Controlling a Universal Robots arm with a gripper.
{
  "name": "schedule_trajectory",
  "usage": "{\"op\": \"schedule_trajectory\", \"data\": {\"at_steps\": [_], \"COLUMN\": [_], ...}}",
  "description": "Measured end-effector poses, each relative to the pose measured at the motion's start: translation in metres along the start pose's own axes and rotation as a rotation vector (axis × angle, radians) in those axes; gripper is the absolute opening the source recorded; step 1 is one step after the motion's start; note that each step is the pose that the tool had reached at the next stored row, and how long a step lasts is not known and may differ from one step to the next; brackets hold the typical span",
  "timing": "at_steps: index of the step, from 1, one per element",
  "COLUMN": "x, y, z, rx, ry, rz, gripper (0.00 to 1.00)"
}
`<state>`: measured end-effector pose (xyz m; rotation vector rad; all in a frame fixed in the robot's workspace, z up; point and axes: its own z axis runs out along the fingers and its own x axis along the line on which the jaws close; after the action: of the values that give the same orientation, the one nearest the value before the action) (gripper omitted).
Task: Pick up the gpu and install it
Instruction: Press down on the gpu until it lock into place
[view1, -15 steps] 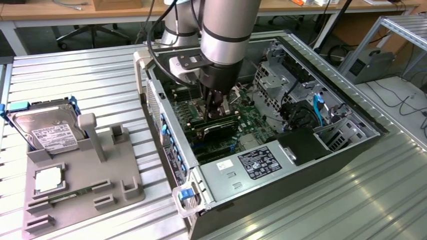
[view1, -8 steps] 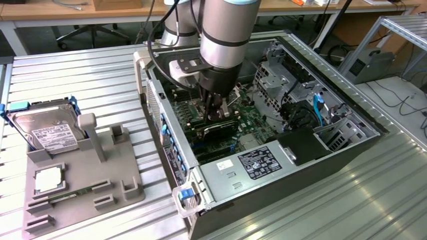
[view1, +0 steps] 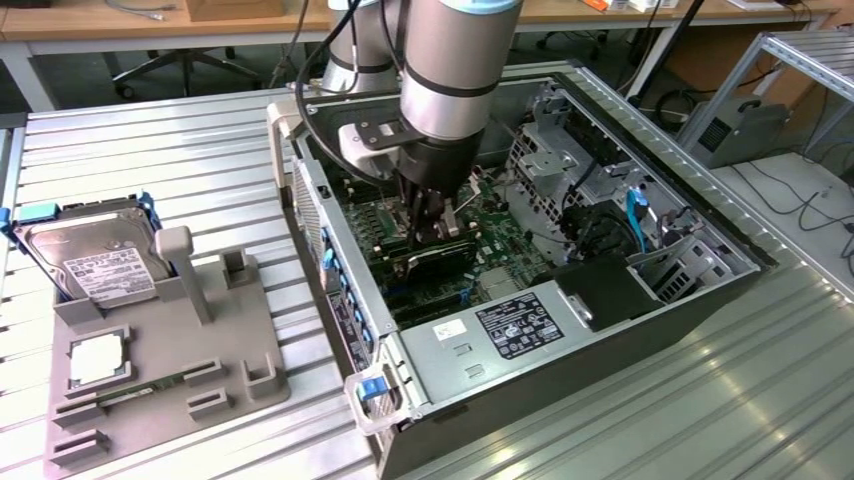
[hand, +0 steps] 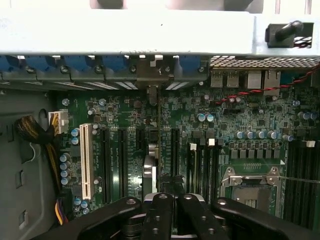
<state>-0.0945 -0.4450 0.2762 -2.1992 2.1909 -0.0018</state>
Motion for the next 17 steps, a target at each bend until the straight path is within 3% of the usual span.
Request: {"op": "schedule_trajectory", "data": {"at_steps": [17], "x": [0.0033], "y": [0.0000], "z": [0.0036], "rx": [0.0000], "ry": [0.0006], "rz": [0.000], "gripper": [0.11]}}
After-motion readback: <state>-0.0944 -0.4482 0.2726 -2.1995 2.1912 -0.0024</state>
